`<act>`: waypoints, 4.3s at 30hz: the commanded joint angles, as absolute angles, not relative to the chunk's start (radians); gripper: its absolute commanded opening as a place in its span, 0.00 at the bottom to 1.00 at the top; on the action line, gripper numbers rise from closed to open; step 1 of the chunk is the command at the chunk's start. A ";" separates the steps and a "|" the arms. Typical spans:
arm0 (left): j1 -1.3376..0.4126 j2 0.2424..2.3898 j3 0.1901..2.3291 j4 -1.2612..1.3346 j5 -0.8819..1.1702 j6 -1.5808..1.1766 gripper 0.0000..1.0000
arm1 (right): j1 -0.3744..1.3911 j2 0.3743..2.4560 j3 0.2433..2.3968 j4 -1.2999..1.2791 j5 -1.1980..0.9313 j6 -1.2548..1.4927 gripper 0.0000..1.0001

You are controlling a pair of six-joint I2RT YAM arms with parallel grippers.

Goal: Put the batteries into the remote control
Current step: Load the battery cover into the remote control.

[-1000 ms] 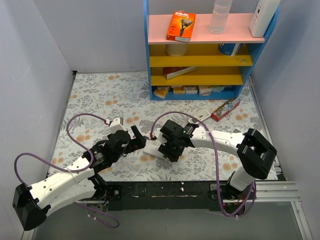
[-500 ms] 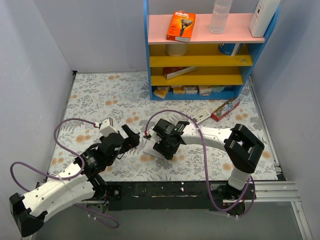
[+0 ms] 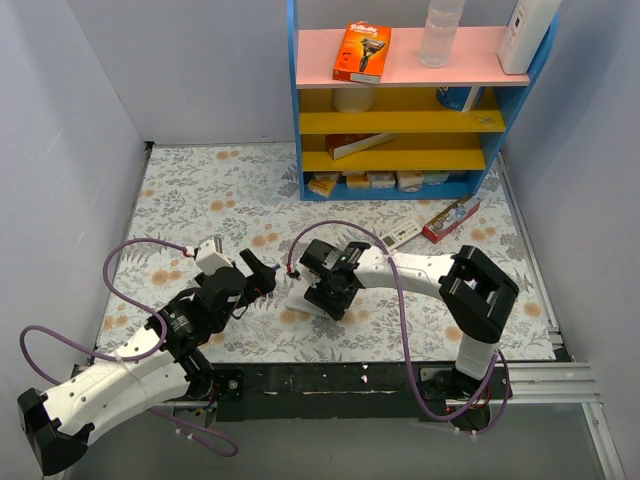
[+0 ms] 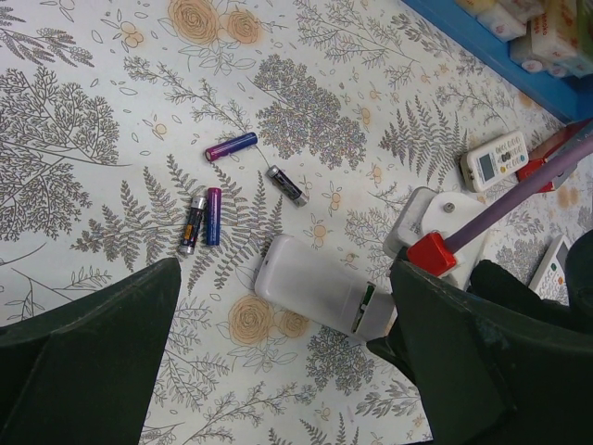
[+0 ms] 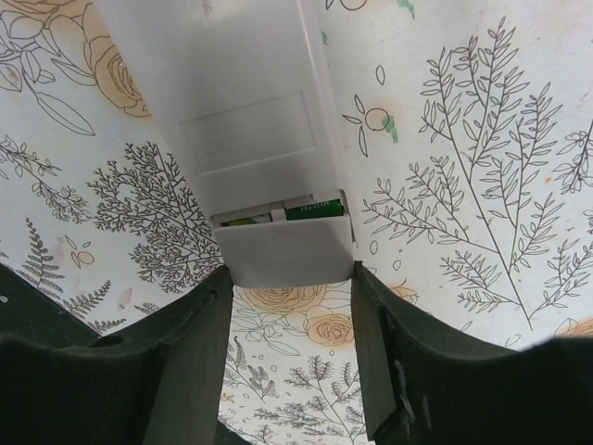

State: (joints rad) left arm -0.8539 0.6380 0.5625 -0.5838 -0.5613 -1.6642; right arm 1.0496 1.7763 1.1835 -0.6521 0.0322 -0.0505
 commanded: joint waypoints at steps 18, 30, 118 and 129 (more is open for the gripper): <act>-0.857 0.627 0.555 -0.583 -0.577 -1.641 0.98 | 1.080 1.855 1.315 -0.768 0.092 -0.130 0.38; -0.857 0.632 0.558 -0.583 -0.580 -1.635 0.98 | 1.097 1.881 1.371 -0.821 0.109 -0.216 0.46; -0.828 1.125 0.764 -0.503 -0.184 -1.390 0.93 | 0.858 1.143 0.632 -0.128 -0.068 0.843 0.69; -0.712 1.353 0.865 -0.531 -0.043 -1.279 0.86 | 0.859 1.068 0.499 -0.117 -0.003 1.022 0.66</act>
State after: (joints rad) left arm -0.7589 1.3190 0.8074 -0.5137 -0.1097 -1.3388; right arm 0.8589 1.0756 0.5083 -0.1734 -0.0357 0.9382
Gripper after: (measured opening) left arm 0.869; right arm 0.669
